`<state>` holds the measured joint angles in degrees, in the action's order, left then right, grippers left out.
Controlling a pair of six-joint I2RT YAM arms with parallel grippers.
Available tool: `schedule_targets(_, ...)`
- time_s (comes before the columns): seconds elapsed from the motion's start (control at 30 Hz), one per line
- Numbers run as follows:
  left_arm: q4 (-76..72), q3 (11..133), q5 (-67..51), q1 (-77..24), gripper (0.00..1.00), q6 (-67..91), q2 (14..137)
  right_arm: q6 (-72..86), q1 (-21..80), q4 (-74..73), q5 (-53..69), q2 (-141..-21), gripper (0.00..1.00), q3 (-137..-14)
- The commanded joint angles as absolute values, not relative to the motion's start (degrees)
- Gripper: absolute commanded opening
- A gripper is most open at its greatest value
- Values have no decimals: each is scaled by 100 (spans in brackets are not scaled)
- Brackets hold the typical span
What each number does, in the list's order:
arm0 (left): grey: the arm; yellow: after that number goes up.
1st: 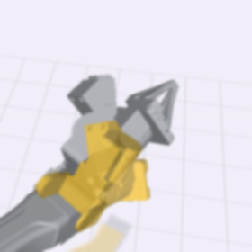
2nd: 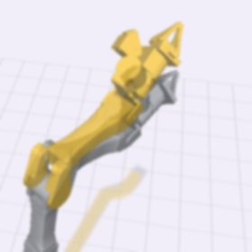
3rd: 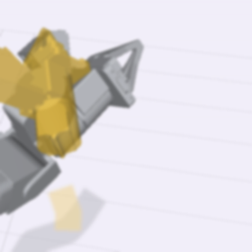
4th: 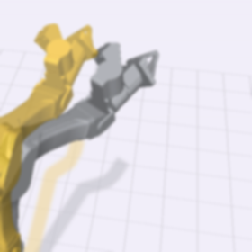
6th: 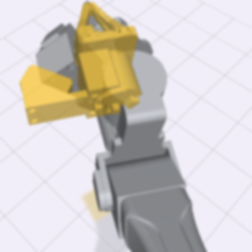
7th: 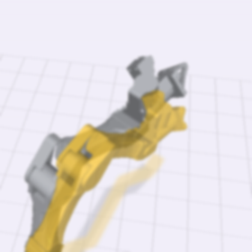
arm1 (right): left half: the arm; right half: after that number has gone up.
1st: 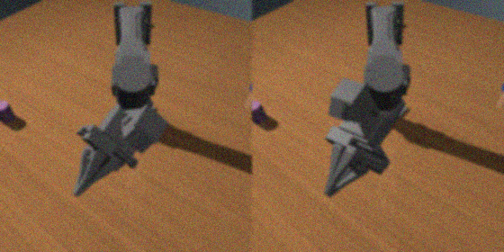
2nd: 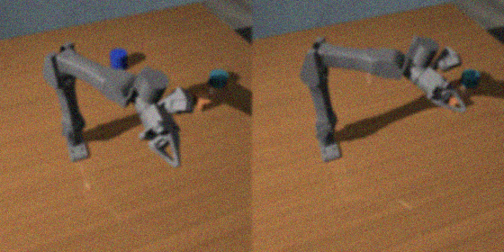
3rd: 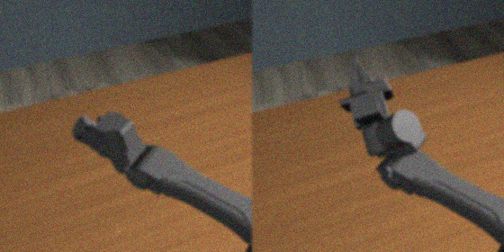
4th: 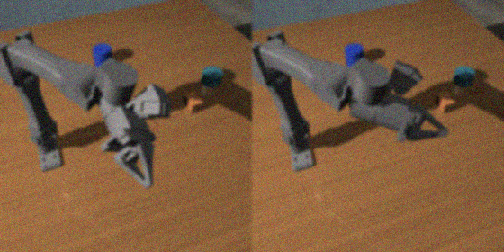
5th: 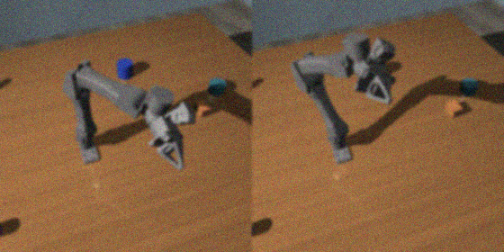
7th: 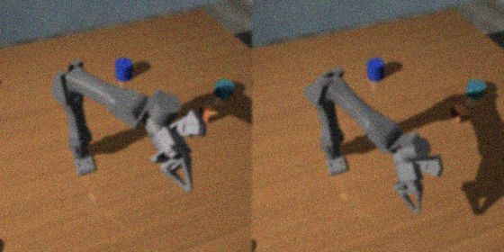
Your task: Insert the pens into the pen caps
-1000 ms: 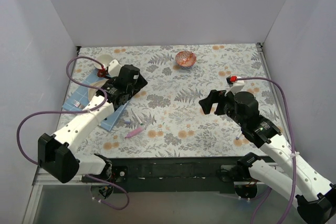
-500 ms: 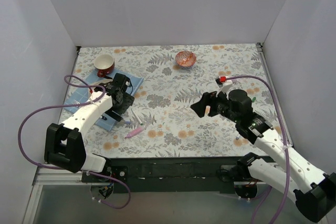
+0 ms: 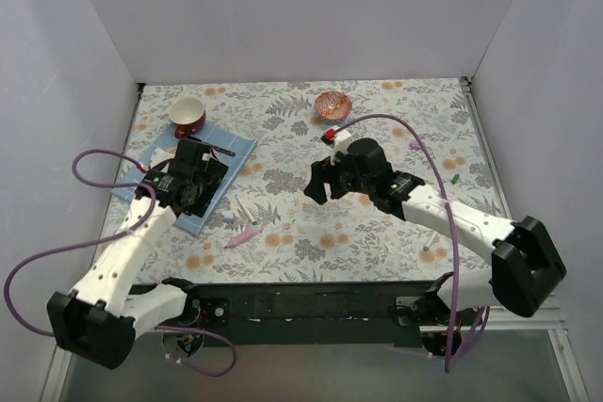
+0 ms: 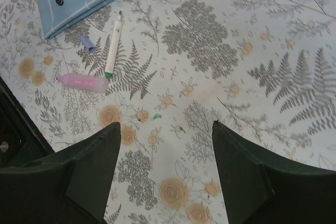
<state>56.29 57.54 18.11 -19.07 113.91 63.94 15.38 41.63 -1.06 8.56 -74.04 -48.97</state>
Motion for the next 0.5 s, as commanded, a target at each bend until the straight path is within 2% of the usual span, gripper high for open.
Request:
schedule_targets(0.0, 4819, 5748, 2355, -1881, 83, 10909, 5215, 547, 4719, 728, 851, -8224, 75, -5625)
schedule_targets(0.1, 4484, 5652, 2548, -1881, 89, 10302, 4687, 47, 4956, 1930, 1430, -8594, 70, -5424)
schedule_targets(0.2, 4098, 5572, 2540, -1881, 98, 9678, 4027, -604, 5273, 2556, 1564, -9006, 70, -5440)
schedule_targets(0.33, 3701, 5441, 2330, -1881, 98, 9203, 3289, -2209, 5659, 2058, 2143, -9684, 72, -5949)
schedule_targets(0.47, 3490, 5309, 2154, -1881, 98, 8956, 2630, -2968, 5713, 1267, 2995, -10370, 72, -6660)
